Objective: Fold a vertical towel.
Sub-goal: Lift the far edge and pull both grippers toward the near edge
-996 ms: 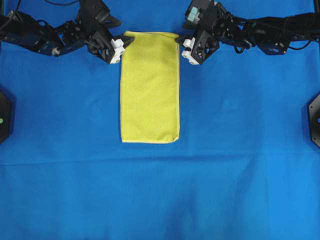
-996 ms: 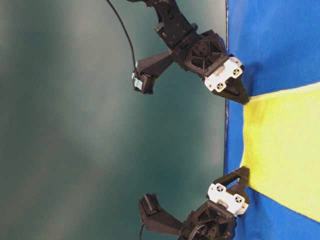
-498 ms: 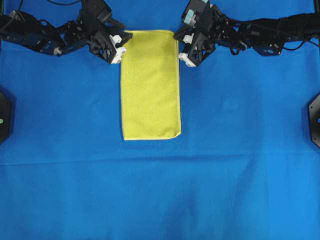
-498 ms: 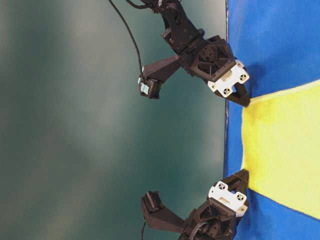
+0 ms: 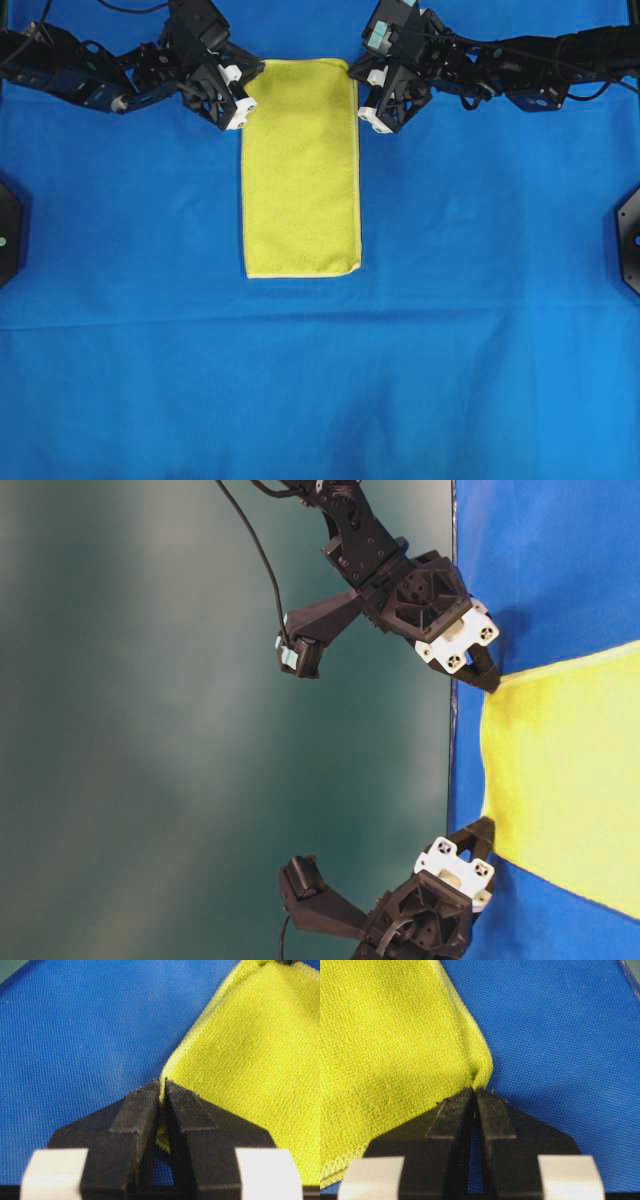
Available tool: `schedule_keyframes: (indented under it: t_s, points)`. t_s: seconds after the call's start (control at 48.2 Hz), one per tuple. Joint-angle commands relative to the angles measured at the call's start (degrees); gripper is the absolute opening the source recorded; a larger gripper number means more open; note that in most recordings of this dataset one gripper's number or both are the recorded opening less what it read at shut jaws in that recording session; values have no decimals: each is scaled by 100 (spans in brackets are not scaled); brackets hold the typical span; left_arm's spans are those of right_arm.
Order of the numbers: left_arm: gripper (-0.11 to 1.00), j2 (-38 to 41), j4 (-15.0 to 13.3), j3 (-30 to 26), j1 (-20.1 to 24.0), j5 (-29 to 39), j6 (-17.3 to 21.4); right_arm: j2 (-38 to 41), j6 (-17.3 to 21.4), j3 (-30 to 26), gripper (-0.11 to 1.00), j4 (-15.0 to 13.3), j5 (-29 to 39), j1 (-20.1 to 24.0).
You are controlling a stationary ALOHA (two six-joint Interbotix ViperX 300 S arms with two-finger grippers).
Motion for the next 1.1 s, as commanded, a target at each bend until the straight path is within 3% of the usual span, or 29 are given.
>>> schedule_keyframes:
  t_s: [0.0, 0.208, 0.581, 1.079]
  points:
    - [3, -325, 0, -97, 26, 18, 53, -290, 9, -9, 3, 0, 35, -62]
    - [3, -773, 0, -105, 35, 158, 272, -721, 9, 105, 3, 9, 26, -79]
    - [3, -905, 0, -44, -44, 246, 290, -905, 62, 185, 3, 18, 26, -70]
    - [3, -2276, 0, 765, -1318, 545, 211, -2338, 88, 1151, 3, 26, 105, 932]
